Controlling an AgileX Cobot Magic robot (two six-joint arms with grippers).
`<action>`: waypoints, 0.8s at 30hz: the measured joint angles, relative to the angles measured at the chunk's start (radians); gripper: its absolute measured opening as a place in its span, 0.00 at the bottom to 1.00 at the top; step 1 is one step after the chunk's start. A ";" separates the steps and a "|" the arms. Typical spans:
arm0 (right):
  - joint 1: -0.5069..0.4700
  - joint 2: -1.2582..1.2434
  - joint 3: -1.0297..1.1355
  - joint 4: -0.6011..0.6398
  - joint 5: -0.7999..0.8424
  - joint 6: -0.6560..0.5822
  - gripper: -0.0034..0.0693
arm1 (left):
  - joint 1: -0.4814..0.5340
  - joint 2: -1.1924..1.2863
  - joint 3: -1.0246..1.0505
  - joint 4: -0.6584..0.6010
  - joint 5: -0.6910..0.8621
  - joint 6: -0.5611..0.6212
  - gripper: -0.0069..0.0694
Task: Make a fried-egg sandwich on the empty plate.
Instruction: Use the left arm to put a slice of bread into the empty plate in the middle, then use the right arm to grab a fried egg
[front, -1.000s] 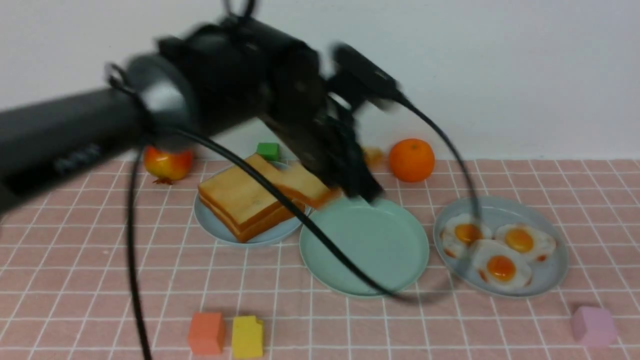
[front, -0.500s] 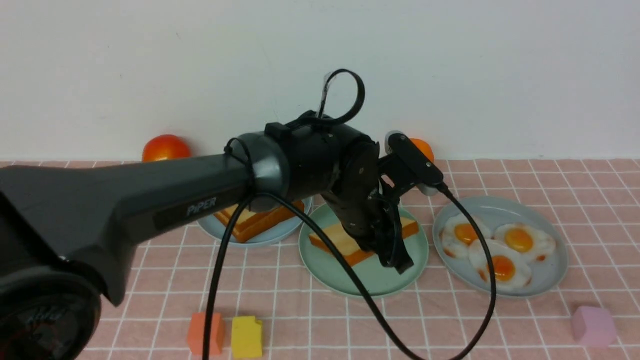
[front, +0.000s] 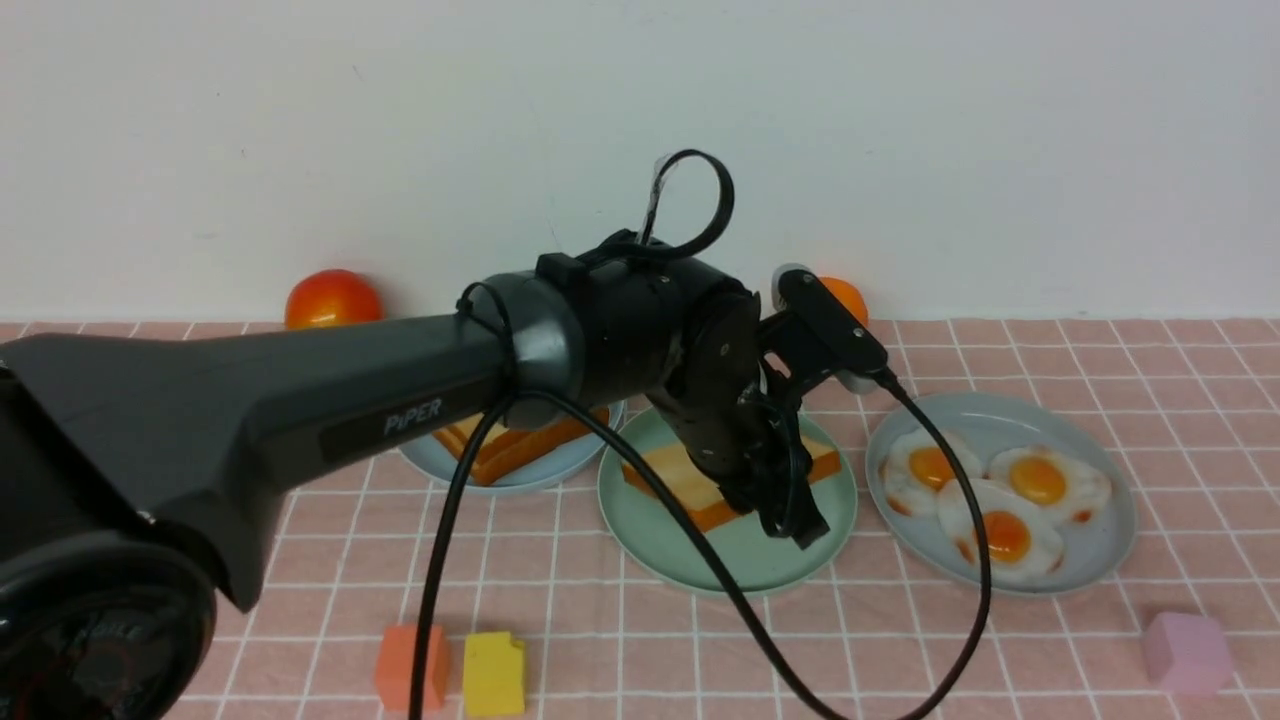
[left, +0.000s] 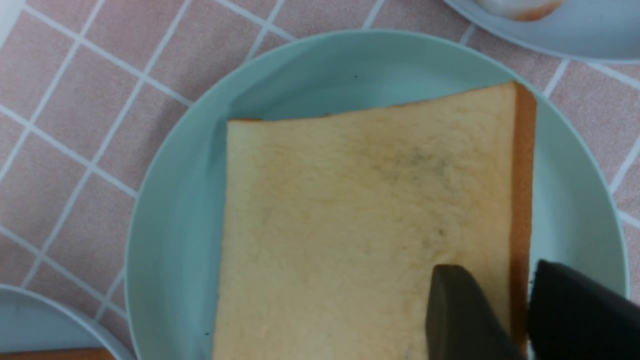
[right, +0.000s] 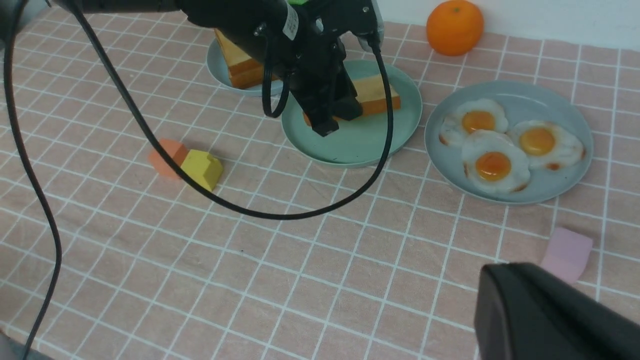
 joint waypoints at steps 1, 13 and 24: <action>0.000 0.000 0.000 0.000 0.000 0.000 0.05 | 0.000 0.000 0.000 0.001 0.000 -0.006 0.52; 0.000 0.015 0.000 0.008 0.000 0.003 0.05 | -0.027 -0.103 -0.023 0.008 0.165 -0.180 0.39; 0.000 0.364 -0.002 -0.009 -0.004 0.005 0.05 | -0.099 -0.700 0.168 -0.226 0.167 -0.217 0.11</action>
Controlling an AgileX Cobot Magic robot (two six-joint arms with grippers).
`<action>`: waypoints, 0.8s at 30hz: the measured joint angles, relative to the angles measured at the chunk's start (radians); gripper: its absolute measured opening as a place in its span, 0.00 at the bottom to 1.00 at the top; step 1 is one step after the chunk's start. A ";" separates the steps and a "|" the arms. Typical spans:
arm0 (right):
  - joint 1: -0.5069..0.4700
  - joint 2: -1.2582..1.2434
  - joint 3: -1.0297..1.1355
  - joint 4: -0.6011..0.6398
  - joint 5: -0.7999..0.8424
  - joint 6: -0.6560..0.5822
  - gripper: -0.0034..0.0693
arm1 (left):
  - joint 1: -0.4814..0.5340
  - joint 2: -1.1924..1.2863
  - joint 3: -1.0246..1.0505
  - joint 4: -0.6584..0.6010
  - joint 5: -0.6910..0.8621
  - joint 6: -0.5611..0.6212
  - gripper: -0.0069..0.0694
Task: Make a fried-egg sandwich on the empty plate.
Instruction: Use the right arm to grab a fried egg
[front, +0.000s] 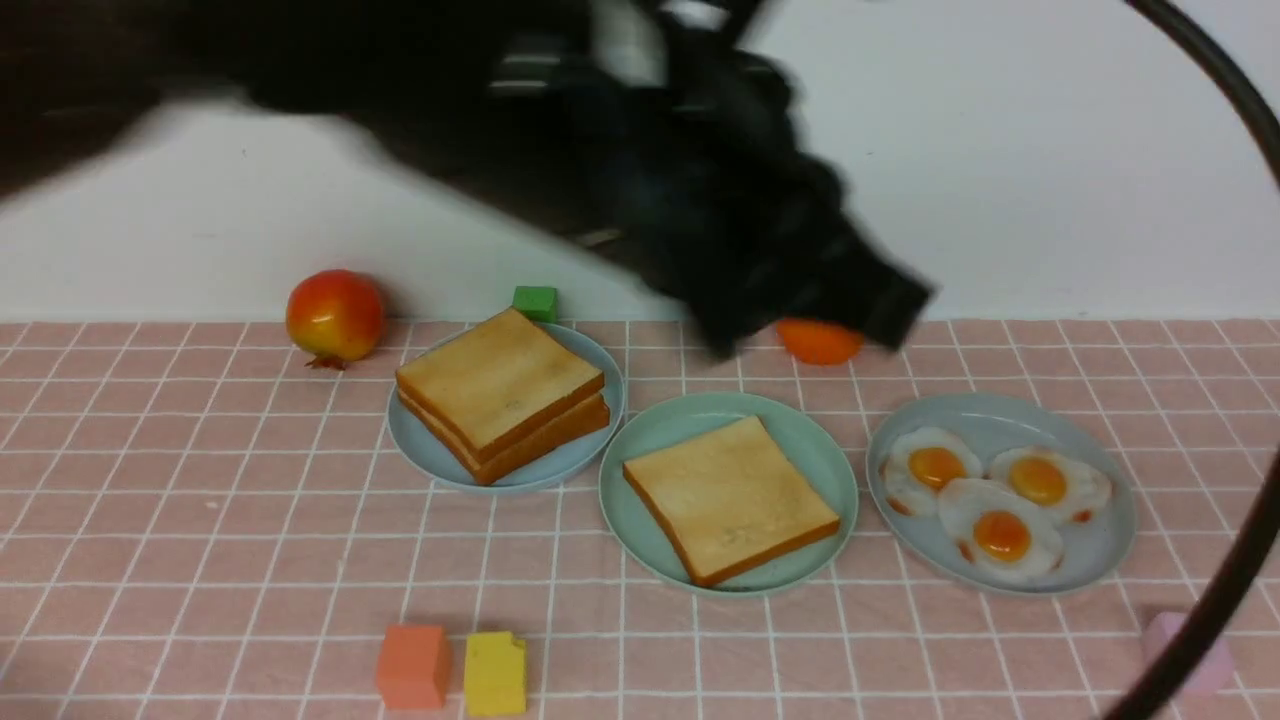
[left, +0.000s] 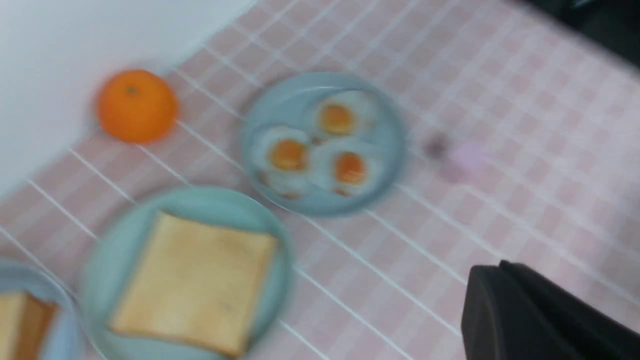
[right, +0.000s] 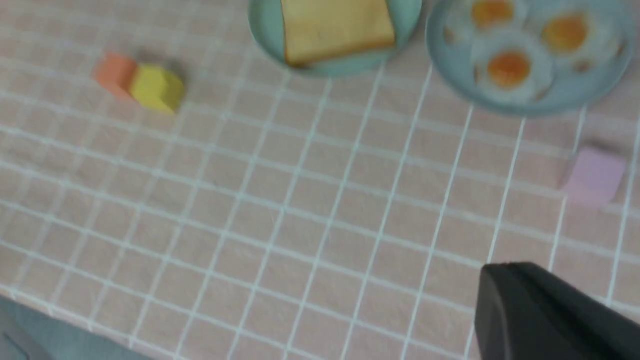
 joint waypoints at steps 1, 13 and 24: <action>0.000 0.077 0.000 0.000 -0.011 0.000 0.05 | 0.000 -0.098 0.124 -0.020 -0.021 0.008 0.11; 0.001 0.548 -0.027 0.004 -0.207 -0.001 0.07 | 0.000 -0.866 0.798 -0.068 -0.188 0.015 0.11; 0.000 0.955 -0.263 -0.168 -0.263 -0.051 0.41 | 0.000 -1.009 0.859 -0.100 -0.178 0.001 0.11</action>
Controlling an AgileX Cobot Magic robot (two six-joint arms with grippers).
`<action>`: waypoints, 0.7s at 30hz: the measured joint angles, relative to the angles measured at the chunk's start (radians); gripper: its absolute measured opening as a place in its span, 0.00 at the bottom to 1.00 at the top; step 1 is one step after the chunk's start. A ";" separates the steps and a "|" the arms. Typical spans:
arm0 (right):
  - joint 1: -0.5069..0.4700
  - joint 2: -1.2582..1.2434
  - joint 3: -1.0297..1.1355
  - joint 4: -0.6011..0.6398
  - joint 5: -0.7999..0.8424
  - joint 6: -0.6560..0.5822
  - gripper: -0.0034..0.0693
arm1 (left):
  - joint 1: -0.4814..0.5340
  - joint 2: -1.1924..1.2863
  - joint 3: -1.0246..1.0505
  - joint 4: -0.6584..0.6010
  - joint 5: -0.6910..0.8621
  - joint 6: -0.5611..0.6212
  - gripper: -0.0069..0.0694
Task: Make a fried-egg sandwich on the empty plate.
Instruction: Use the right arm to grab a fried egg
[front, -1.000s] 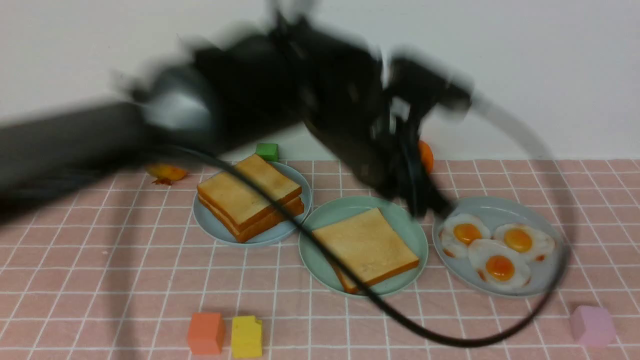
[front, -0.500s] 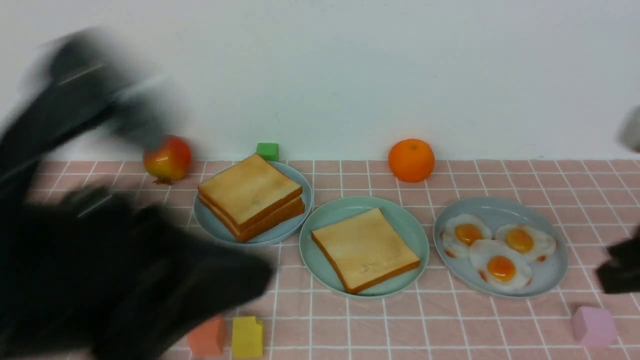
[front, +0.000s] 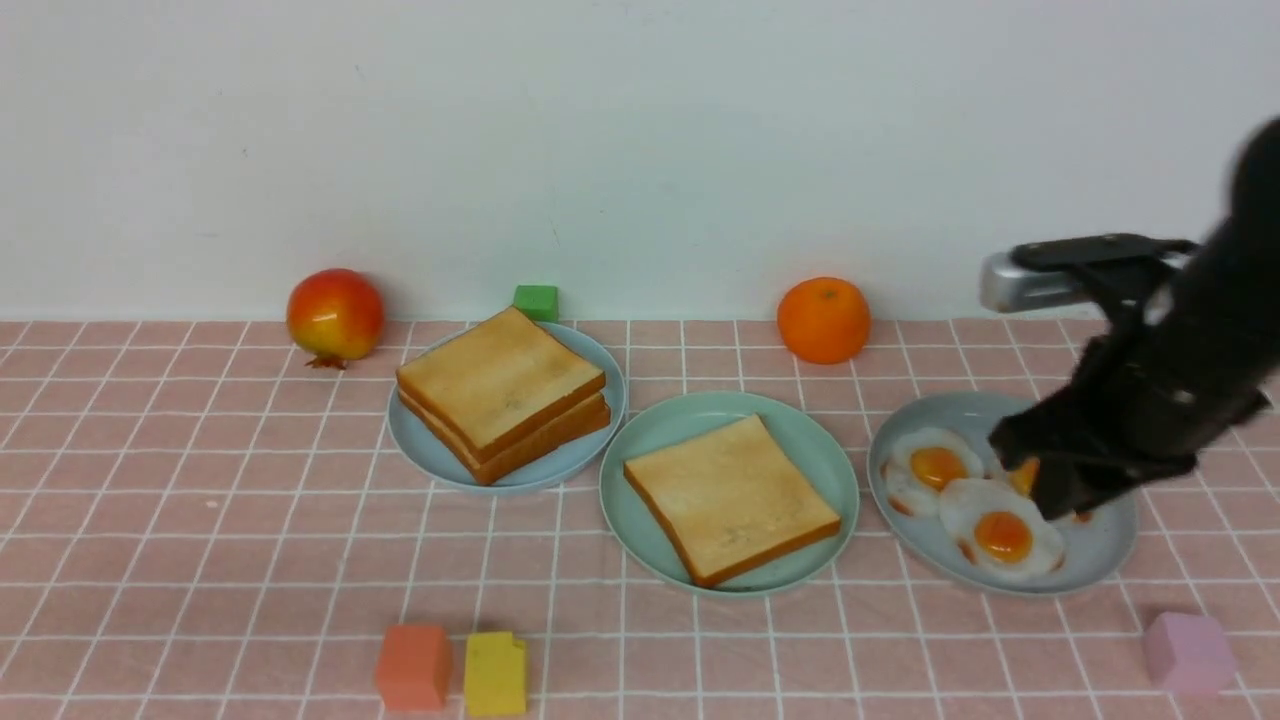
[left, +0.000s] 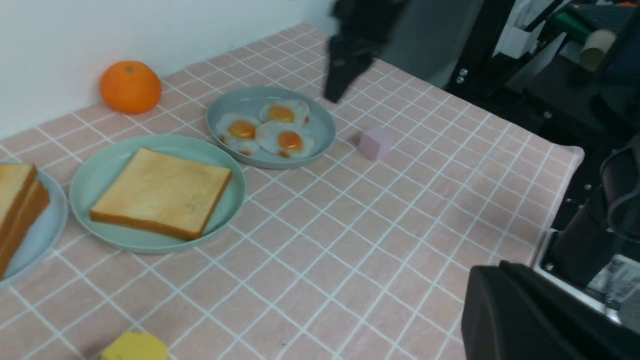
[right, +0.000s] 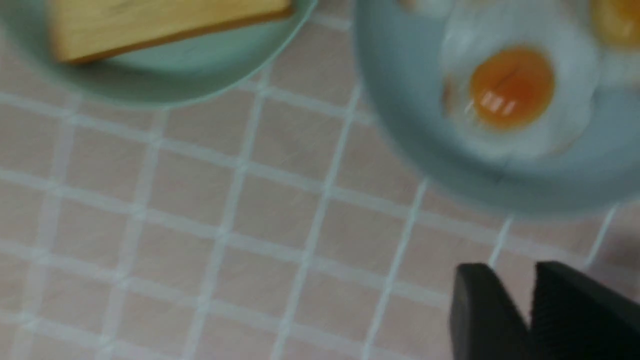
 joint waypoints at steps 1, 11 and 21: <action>-0.001 0.034 -0.023 -0.017 -0.001 -0.013 0.47 | 0.000 0.000 0.000 -0.008 0.000 0.000 0.11; -0.068 0.279 -0.234 -0.045 -0.010 -0.332 0.64 | 0.000 0.000 0.000 -0.055 -0.025 -0.001 0.11; -0.093 0.379 -0.254 0.010 -0.088 -0.552 0.54 | 0.000 0.000 0.000 -0.071 -0.059 -0.001 0.11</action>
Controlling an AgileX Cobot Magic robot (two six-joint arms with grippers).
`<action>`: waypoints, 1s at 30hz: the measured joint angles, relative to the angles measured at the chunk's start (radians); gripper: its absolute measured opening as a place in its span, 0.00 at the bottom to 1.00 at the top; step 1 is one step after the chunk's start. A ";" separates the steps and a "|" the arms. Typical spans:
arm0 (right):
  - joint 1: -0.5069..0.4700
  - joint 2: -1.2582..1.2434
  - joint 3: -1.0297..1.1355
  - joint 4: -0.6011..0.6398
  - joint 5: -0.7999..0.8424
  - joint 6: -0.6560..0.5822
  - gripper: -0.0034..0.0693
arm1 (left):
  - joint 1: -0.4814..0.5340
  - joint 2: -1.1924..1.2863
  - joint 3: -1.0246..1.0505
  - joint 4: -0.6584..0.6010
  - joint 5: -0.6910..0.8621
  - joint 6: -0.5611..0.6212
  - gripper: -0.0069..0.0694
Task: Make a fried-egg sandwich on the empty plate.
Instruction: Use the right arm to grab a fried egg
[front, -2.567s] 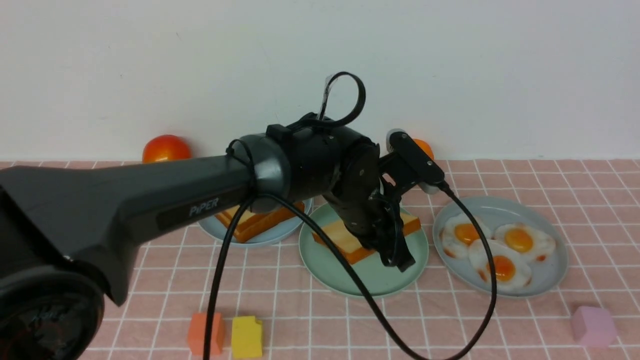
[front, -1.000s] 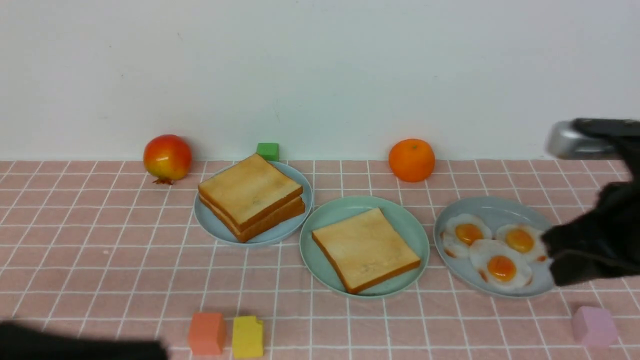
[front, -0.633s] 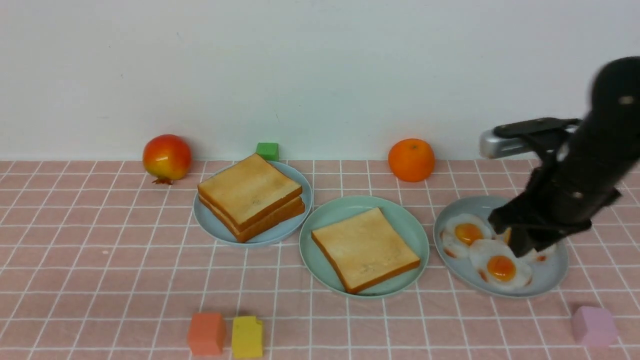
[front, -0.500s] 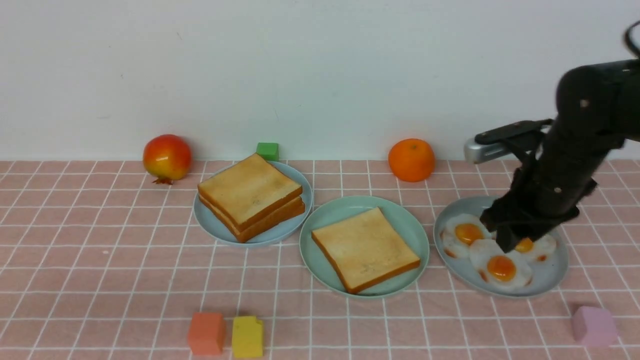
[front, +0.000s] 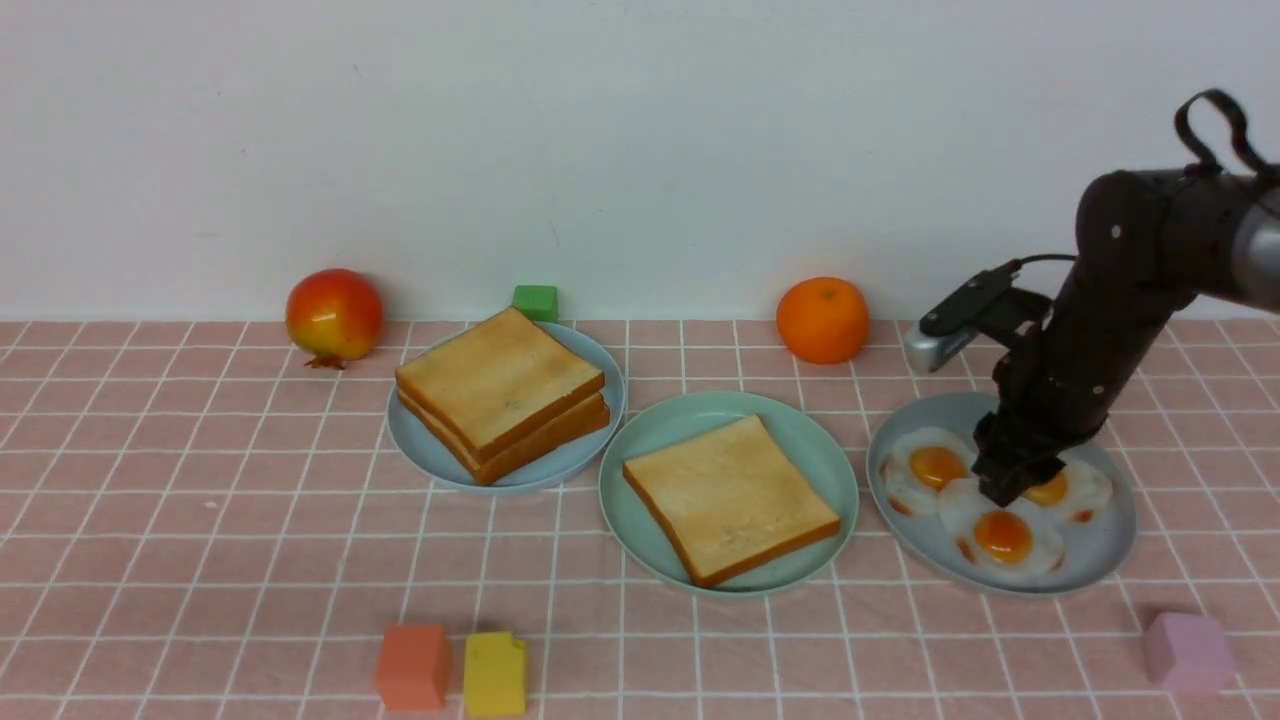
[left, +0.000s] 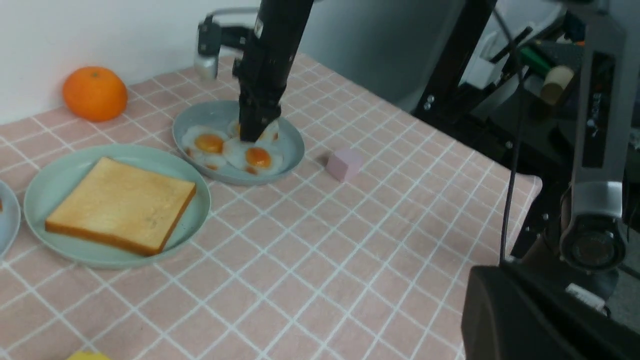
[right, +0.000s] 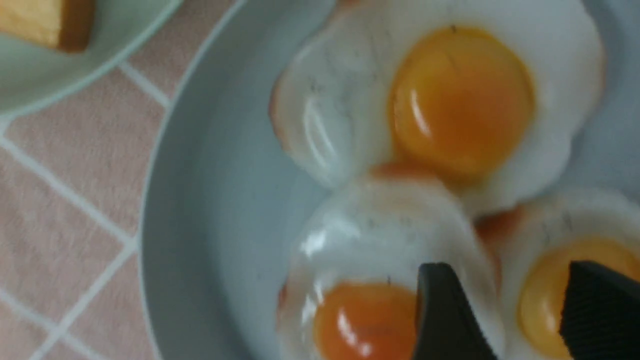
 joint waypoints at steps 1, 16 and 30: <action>0.000 0.003 0.000 0.002 -0.015 -0.002 0.54 | 0.000 0.000 0.000 0.000 -0.014 0.000 0.11; 0.000 0.026 -0.009 0.020 -0.019 -0.005 0.40 | 0.000 0.000 0.000 0.000 -0.049 0.000 0.11; 0.000 0.029 -0.015 0.036 0.001 -0.036 0.24 | 0.000 0.000 0.000 -0.003 -0.049 0.000 0.11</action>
